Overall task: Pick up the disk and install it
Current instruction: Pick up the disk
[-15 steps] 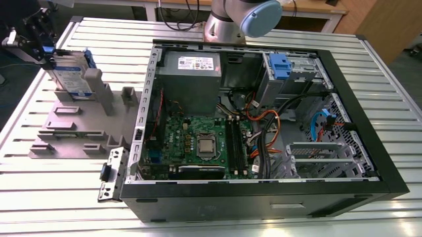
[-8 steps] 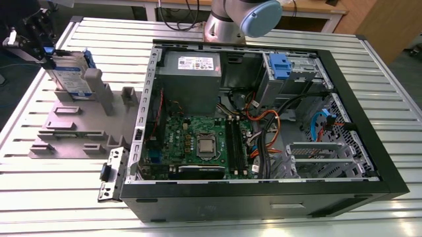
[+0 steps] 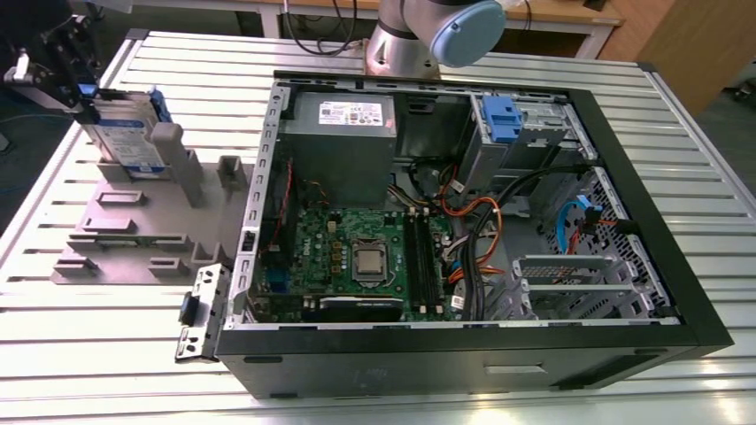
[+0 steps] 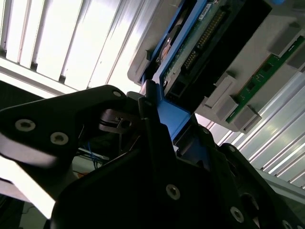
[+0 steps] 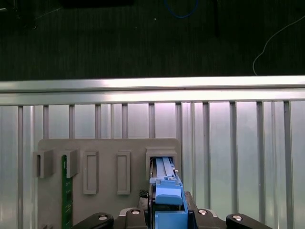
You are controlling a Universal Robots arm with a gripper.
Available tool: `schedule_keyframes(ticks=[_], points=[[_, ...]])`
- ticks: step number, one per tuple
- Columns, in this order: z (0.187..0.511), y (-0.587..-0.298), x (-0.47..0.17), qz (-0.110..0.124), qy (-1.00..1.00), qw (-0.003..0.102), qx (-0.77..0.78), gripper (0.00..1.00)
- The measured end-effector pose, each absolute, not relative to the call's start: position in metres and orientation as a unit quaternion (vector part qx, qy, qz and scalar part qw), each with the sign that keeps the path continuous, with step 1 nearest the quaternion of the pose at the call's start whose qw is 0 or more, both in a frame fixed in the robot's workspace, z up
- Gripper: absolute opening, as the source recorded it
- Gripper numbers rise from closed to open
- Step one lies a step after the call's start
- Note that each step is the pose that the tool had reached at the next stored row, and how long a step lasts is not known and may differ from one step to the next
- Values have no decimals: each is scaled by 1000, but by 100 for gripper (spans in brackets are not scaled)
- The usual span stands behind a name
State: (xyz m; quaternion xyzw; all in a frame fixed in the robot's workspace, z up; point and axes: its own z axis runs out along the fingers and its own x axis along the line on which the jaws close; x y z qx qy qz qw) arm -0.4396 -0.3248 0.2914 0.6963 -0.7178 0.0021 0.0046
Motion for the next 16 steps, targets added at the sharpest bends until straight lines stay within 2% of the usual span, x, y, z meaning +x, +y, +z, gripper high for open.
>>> schedule_keyframes(ticks=[16], points=[[298,-325,-440,4,-718,6,696,36]])
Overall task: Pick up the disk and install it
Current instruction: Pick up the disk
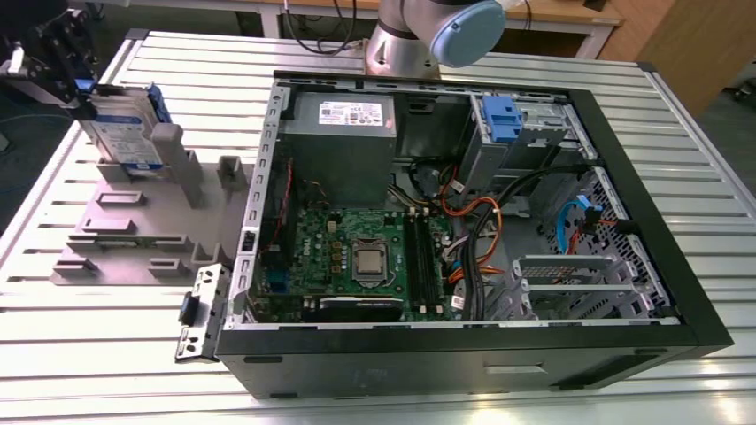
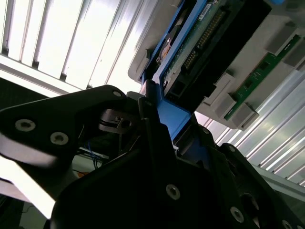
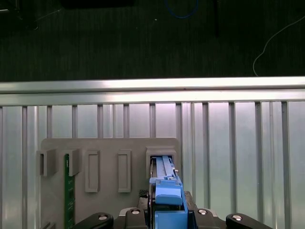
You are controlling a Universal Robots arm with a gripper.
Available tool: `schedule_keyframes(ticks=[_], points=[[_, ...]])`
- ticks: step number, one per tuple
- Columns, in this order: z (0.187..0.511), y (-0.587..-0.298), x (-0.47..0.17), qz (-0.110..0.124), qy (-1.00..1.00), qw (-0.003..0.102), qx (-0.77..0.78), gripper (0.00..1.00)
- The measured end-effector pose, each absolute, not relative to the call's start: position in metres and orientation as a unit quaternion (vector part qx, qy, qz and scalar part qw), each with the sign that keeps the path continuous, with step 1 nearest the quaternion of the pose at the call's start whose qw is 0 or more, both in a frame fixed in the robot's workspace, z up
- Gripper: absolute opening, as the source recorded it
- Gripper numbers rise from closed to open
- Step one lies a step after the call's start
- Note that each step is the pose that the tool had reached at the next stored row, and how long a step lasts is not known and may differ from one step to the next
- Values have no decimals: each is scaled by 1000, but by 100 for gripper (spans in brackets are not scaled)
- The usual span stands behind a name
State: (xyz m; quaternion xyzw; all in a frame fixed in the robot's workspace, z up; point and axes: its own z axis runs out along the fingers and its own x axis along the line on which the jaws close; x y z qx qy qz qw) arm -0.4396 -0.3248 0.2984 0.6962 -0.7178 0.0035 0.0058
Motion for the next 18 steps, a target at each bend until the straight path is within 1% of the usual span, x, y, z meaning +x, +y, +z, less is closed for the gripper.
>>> schedule_keyframes(ticks=[18], points=[[303,-325,-440,4,-718,6,696,36]])
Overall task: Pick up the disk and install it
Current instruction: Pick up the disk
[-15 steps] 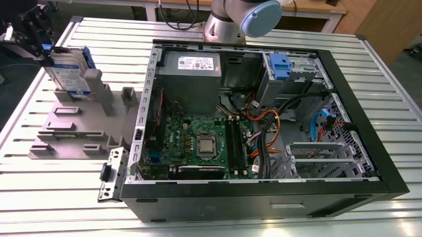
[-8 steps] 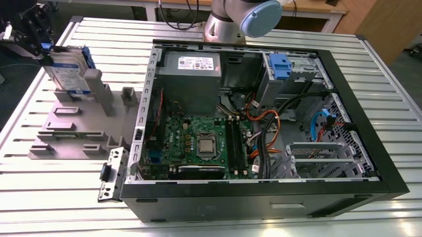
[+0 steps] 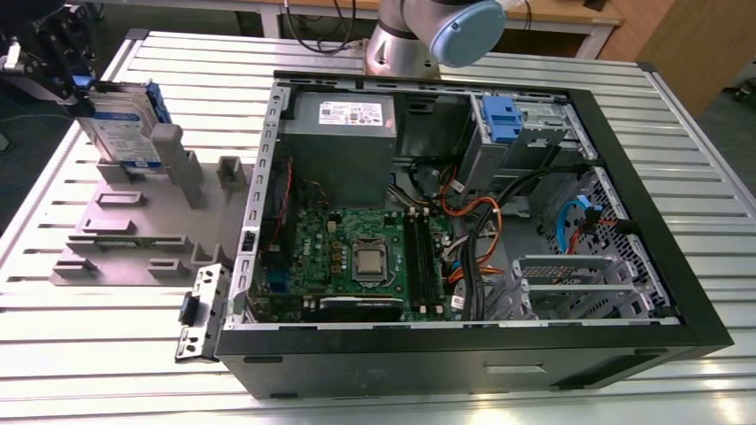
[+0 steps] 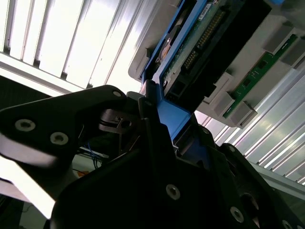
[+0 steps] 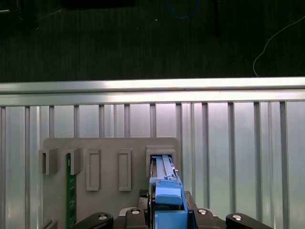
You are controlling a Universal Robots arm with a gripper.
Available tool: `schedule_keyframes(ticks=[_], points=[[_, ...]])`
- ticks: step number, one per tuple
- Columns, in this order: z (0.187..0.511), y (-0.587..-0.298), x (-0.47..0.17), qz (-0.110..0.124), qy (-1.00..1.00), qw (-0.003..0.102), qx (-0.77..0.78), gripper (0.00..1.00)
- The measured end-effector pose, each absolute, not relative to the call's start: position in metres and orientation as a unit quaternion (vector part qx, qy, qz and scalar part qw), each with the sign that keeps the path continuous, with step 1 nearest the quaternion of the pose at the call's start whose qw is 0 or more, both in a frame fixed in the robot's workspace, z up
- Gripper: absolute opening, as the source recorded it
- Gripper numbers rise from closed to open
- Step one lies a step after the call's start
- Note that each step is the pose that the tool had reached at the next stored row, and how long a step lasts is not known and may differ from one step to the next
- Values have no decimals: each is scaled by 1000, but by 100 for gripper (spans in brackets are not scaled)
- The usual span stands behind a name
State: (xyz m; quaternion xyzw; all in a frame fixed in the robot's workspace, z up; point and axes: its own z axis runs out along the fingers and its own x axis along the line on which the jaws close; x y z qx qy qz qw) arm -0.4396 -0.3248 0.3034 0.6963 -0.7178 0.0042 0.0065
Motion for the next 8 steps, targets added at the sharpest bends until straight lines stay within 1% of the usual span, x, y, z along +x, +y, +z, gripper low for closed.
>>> schedule_keyframes(ticks=[8], points=[[305,-325,-440,4,-718,6,696,36]])
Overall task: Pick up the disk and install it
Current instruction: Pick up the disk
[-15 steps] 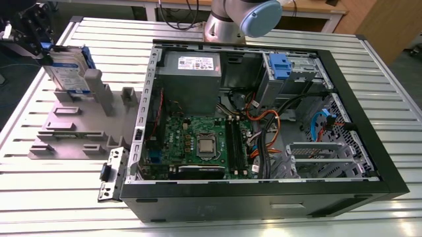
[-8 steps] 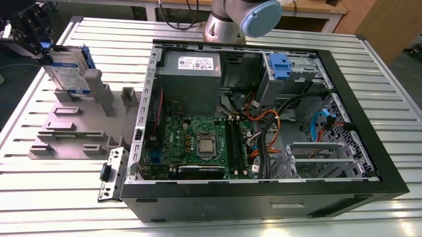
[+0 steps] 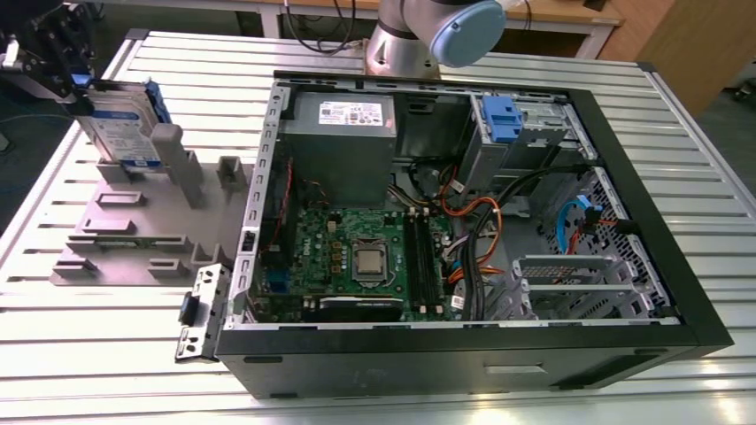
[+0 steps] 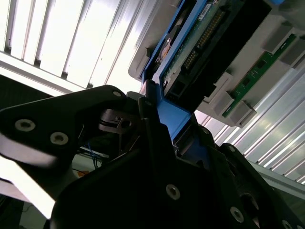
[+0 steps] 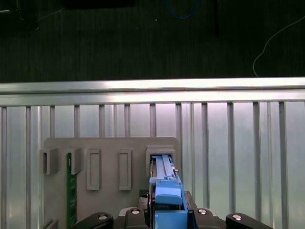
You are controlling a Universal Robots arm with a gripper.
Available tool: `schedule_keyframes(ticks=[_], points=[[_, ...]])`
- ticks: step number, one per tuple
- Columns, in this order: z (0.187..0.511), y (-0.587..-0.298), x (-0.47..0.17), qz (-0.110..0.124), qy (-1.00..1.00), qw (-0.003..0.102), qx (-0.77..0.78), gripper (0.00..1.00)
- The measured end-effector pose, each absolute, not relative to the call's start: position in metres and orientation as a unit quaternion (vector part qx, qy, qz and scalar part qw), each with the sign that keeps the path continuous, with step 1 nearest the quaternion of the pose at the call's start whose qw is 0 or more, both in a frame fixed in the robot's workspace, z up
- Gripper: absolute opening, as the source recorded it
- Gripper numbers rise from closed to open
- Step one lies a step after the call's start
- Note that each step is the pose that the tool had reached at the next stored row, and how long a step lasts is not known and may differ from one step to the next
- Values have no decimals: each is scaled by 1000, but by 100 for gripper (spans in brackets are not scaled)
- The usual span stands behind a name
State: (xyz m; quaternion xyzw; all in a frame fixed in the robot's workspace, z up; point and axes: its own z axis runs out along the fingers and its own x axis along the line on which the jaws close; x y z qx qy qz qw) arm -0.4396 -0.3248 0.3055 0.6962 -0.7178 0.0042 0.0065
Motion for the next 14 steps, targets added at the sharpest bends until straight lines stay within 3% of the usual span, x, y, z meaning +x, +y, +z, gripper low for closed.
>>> schedule_keyframes(ticks=[14], points=[[309,-325,-440,4,-718,7,696,36]])
